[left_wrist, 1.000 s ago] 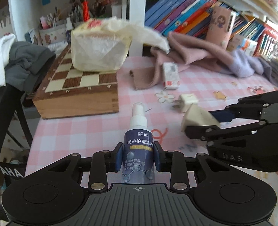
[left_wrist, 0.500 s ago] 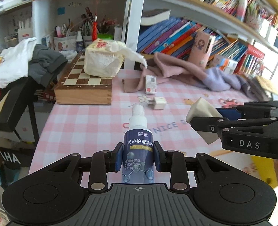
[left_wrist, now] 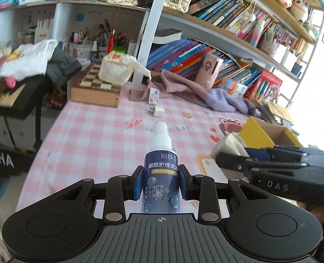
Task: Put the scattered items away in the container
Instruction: 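Lift and carry the spray bottle with the left tool while the right tool carries the block to the box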
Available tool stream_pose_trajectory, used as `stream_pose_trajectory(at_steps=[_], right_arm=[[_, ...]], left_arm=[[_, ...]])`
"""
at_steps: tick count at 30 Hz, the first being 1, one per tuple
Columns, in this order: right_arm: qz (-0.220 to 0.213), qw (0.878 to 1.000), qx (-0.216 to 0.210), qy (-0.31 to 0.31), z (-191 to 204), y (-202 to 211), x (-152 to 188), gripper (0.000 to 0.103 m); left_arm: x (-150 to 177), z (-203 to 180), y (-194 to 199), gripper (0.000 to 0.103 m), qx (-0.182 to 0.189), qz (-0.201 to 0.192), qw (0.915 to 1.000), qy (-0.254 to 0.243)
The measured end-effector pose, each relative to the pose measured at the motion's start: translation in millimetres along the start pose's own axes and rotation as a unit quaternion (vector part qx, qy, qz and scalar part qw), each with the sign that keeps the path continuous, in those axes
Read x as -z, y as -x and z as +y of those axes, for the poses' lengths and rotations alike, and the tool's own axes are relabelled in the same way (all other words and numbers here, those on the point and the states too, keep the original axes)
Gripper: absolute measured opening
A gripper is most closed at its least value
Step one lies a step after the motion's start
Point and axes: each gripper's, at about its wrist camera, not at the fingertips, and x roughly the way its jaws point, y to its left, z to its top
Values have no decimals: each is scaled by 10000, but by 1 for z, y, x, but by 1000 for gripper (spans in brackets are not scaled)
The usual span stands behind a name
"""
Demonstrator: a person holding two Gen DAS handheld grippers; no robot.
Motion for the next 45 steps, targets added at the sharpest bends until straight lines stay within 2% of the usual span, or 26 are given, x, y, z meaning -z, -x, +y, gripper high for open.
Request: stream_pose_trajectory(at_steps=[7,16,27,37,45], right_arm=[[126,9999,19,-17,21,47,38,32],[123,9994,311,-56,22,106,79,32],[93,9938,975,-531,-7,157,112,32],[455,9759,1645,-1361,-43,192,152,32],[458,9619,1990,-1819,-67,213,170,32]], left_arm=[[41,-9,42,31,248,105,9985,480],[72,-37,63,31,712,124,9944,766],[76,-87,48,31,1283,381,9903,369],[90,-139,18,31,1901,980,9768,-98],[93,-175,1,31,2198,1258,9662,-479]])
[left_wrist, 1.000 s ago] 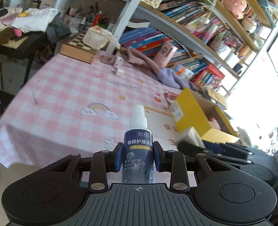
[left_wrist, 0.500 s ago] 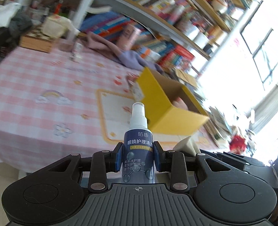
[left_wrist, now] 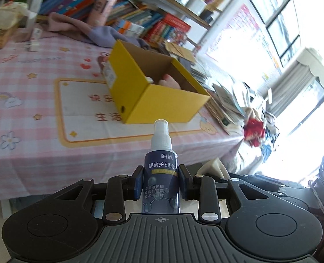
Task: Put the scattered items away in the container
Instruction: 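Lift and carry the spray bottle with the left tool while the right tool carries the block to the box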
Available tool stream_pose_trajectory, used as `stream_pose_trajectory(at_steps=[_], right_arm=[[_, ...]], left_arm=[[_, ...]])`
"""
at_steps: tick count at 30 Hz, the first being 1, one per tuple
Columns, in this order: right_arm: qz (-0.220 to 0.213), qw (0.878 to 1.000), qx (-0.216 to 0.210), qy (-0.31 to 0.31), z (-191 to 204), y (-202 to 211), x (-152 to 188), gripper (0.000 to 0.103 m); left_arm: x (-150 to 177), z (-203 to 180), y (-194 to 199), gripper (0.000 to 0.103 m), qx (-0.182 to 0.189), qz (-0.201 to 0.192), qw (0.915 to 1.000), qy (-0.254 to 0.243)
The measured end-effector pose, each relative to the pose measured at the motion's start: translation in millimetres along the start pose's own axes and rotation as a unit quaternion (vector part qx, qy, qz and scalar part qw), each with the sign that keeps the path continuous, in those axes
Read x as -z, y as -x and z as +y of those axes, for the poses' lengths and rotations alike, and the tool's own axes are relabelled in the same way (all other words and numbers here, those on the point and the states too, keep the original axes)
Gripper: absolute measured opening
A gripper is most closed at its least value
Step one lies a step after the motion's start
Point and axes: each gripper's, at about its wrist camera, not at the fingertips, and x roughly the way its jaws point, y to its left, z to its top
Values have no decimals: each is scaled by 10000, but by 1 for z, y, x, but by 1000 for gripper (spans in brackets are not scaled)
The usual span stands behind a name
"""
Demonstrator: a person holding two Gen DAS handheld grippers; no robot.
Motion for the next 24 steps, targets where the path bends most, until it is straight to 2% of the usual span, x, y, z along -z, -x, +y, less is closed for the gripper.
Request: stream_pose_trajectory(at_steps=[15,19,24], right_arm=[[56,9991,305,-274,-54,-25,-27,32],[-119,9990,309,-287,-73,-38,-48,32],[-537,9976,239,-379,-101,-56,-90,32]], left_arm=[[-35,-28,-61,31,348,186,9986,-341],[-57,-34,-78,31,369,104,9982,-462],[-98,-46,-95,31,270,-154,9974,-644]])
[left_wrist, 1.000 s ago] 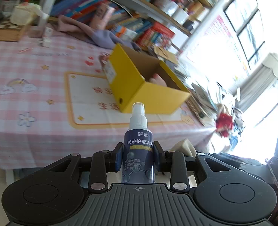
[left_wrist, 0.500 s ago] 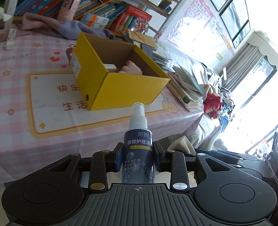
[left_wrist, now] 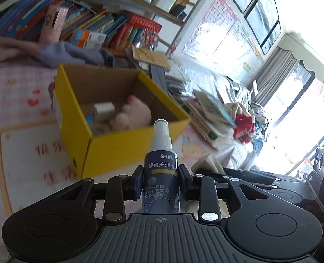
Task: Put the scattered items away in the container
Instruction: 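Lift and carry the spray bottle with the left tool while the right tool carries the block to the box, then lower both held items into the yellow box and open both tools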
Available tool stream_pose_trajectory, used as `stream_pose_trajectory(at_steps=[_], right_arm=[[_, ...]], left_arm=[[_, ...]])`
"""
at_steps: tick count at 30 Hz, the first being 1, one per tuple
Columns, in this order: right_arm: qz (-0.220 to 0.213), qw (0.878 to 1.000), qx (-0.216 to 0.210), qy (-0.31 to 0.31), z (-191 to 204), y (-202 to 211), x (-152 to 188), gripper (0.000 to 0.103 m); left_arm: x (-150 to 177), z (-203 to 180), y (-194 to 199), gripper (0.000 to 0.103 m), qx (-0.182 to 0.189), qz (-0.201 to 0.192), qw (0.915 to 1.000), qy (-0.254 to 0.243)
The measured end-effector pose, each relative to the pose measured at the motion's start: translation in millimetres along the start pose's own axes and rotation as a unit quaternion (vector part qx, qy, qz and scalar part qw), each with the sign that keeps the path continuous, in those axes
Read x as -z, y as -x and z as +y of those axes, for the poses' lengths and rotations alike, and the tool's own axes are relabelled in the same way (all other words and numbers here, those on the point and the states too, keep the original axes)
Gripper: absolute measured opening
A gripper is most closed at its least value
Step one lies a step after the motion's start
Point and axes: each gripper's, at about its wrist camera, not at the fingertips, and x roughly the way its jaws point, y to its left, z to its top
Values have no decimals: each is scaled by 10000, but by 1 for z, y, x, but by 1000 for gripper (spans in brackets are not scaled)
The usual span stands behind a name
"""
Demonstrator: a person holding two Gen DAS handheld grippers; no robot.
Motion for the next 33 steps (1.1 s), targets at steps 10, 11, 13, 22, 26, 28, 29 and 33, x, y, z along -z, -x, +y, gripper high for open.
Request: stream_pose_trajectory(at_steps=[10,11,13,22,26,28,29,33], right_arm=[[-357,9962,-625,485,-32,-56,-80,32],[-342,9954,-707,545,-34,-64,-86,32],[-323,9937,-862,646,-36,-78,-97,32],[144,9843,-1282,1202,-24,-156,-127,32],[464,9809,-1421,1245,-20,-185,-130,32],[560,9792,-1484,1265,-18,-194,-131,32],[588,9785,-1514,1273,-17,-198,-132,32],[665,9758,-1635,1288,-15,-211,-138,32]], left_arm=[[-50,0,-50,31,-770,-280,9965,179],[-52,1,-55,31,-888,-279,9954,208],[-58,5,-64,31,-1081,-290,9934,253],[-72,16,-100,31,-1906,2,9810,349],[-73,25,-109,31,-2102,170,9760,545],[-73,26,-114,31,-2150,253,9746,568],[-73,27,-116,31,-2172,294,9740,565],[-72,28,-125,31,-2252,446,9718,542]])
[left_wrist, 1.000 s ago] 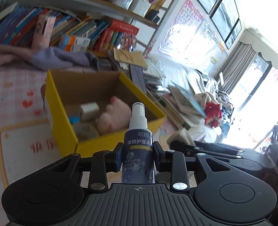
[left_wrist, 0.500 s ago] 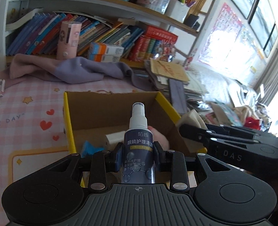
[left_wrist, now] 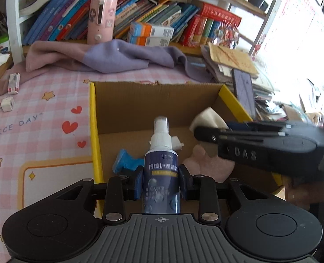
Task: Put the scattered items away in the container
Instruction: 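Lower both held items into the yellow box and open both tools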
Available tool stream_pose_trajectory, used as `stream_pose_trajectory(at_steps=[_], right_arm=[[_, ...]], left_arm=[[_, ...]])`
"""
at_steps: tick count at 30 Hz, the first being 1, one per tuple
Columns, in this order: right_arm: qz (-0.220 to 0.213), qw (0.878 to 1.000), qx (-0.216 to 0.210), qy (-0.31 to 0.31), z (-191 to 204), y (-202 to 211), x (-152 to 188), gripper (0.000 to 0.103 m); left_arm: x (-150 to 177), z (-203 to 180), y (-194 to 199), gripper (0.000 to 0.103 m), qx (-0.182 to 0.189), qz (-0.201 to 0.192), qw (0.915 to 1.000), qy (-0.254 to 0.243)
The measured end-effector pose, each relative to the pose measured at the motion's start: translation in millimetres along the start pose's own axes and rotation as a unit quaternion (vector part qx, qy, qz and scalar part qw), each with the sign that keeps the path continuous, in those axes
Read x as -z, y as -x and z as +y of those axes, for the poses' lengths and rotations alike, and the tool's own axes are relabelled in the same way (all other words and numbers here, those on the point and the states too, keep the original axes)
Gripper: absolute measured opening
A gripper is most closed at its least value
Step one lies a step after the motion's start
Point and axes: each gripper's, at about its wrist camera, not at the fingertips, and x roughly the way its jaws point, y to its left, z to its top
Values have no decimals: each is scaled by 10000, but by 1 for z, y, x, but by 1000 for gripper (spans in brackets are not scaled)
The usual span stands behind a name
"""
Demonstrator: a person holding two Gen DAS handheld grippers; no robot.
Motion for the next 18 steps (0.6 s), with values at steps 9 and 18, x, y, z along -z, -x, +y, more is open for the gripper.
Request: stream_pose_trajectory(at_steps=[9,18], right_arm=[[200,9996,-210,61,-4,-17,-5,33],[-163,9987,-380,-294,-11,-16,-11,47]], left_arm=[[0,-6,-7,32,-207,-8,9997,-129],[-4,-16,9,50,-308,-543,9972,-419]])
